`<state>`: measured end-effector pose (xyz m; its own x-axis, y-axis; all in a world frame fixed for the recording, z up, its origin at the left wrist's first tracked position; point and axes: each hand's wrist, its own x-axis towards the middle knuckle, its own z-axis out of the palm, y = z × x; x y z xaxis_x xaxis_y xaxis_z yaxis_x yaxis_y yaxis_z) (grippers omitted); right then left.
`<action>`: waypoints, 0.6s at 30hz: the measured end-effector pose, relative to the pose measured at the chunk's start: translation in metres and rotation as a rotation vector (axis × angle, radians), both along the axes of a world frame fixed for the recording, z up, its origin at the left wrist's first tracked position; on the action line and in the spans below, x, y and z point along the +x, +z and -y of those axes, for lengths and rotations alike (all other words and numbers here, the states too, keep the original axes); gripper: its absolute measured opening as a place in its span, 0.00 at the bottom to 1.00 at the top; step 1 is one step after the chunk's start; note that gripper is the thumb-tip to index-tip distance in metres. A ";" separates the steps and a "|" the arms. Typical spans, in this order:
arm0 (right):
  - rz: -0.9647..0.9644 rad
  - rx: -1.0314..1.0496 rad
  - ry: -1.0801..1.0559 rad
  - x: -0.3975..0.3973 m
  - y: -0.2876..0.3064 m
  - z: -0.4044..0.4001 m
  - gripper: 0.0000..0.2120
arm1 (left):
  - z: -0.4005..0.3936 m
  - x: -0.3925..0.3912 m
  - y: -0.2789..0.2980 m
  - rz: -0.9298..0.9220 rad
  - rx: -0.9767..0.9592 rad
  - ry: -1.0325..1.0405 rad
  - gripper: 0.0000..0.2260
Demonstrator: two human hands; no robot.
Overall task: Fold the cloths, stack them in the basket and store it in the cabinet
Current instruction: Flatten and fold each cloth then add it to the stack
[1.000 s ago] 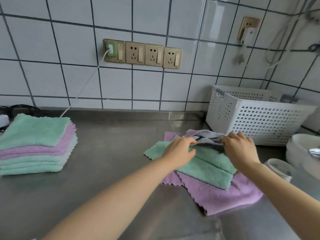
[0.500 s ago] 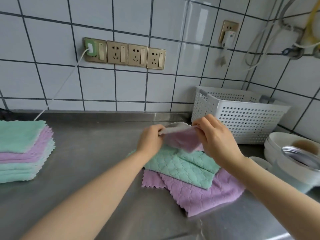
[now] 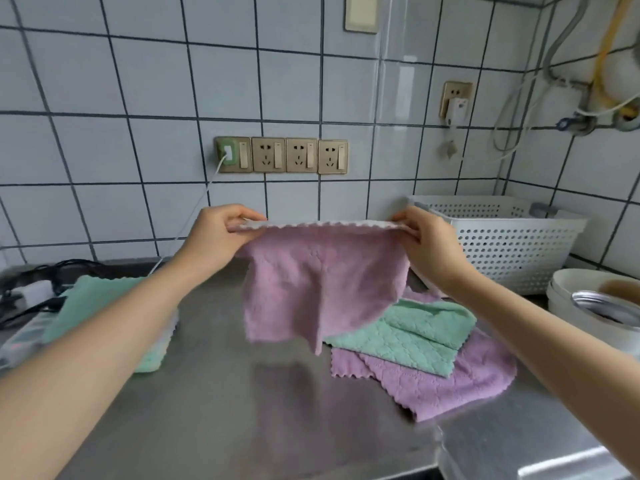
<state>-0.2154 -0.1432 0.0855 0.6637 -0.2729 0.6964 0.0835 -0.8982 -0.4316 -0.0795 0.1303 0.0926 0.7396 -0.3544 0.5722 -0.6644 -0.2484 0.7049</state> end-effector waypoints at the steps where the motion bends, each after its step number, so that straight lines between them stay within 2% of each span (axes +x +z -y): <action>1: 0.014 0.045 0.029 0.000 0.004 -0.007 0.10 | -0.011 -0.003 0.004 -0.034 -0.003 -0.002 0.06; 4: 0.026 0.112 0.122 0.001 0.014 -0.029 0.07 | -0.046 -0.009 0.011 -0.168 -0.042 -0.003 0.06; 6: -0.056 0.044 0.141 0.004 0.015 -0.036 0.04 | -0.062 -0.006 0.009 -0.253 -0.001 0.020 0.05; 8: -0.183 -0.023 0.128 0.012 0.008 -0.046 0.06 | -0.084 -0.004 0.004 -0.302 0.113 0.071 0.03; 10: -0.292 -0.006 0.127 0.022 -0.002 -0.052 0.11 | -0.098 0.000 -0.002 -0.368 0.164 0.106 0.03; 13: -0.259 0.080 0.123 0.038 -0.011 -0.062 0.11 | -0.106 0.006 -0.009 -0.450 -0.046 0.086 0.02; 16: -0.042 0.228 0.167 0.045 -0.007 -0.077 0.05 | -0.111 0.011 -0.006 -0.287 -0.213 0.098 0.02; 18: 0.033 0.126 0.125 0.041 -0.009 -0.084 0.06 | -0.115 0.010 -0.008 -0.138 -0.199 0.139 0.10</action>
<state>-0.1746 -0.0591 0.0762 0.6753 -0.2762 0.6839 0.2071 -0.8190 -0.5352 -0.0693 0.2454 0.0847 0.8488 -0.1348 0.5112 -0.5282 -0.1780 0.8302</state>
